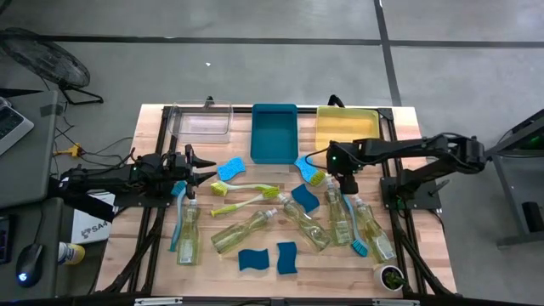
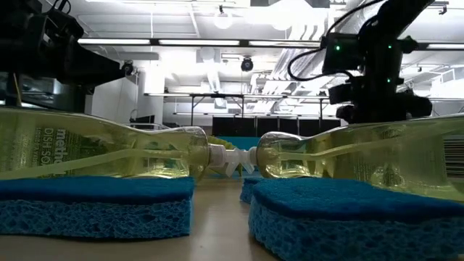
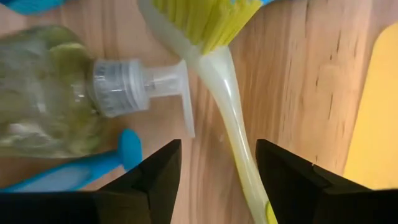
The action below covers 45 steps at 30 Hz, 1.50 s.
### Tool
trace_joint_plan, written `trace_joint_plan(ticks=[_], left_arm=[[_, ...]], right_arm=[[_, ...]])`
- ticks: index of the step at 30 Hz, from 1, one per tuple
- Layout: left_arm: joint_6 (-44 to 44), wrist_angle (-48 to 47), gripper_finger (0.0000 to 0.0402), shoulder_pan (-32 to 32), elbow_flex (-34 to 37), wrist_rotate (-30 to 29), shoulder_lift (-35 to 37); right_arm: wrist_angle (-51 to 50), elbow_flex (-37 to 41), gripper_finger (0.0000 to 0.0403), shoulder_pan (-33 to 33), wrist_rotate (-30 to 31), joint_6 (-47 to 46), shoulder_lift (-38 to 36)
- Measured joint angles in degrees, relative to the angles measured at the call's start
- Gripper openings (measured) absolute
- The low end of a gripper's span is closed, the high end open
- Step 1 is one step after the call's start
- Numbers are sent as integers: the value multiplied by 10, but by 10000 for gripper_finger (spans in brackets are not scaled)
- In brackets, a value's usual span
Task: Pick & Place Kitchen Sink Supplies
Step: Put the green dish brush into the yellow bin
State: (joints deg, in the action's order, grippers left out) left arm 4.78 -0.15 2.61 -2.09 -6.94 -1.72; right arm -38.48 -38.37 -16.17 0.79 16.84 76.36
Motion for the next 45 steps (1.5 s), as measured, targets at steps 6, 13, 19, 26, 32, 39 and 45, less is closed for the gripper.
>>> trace_joint_plan(ticks=[6,13,19,26,32,39,45], left_arm=[[0,0,154,0,0,0,0],[0,0,154,0,0,0,0],[0,0,154,0,0,0,0],[0,0,154,0,0,0,0],[0,0,154,0,0,0,0],[0,0,154,0,0,0,0],[0,0,154,0,0,0,0]], right_arm=[[13,7,201,-12,2,1,25],[56,7,190,-26,3,2,60],[89,7,166,-26,29,3,77],[93,7,110,-26,34,42,77],[94,7,49,-26,33,44,77],[92,7,39,-17,24,14,71],[88,7,61,-5,20,-6,46]])
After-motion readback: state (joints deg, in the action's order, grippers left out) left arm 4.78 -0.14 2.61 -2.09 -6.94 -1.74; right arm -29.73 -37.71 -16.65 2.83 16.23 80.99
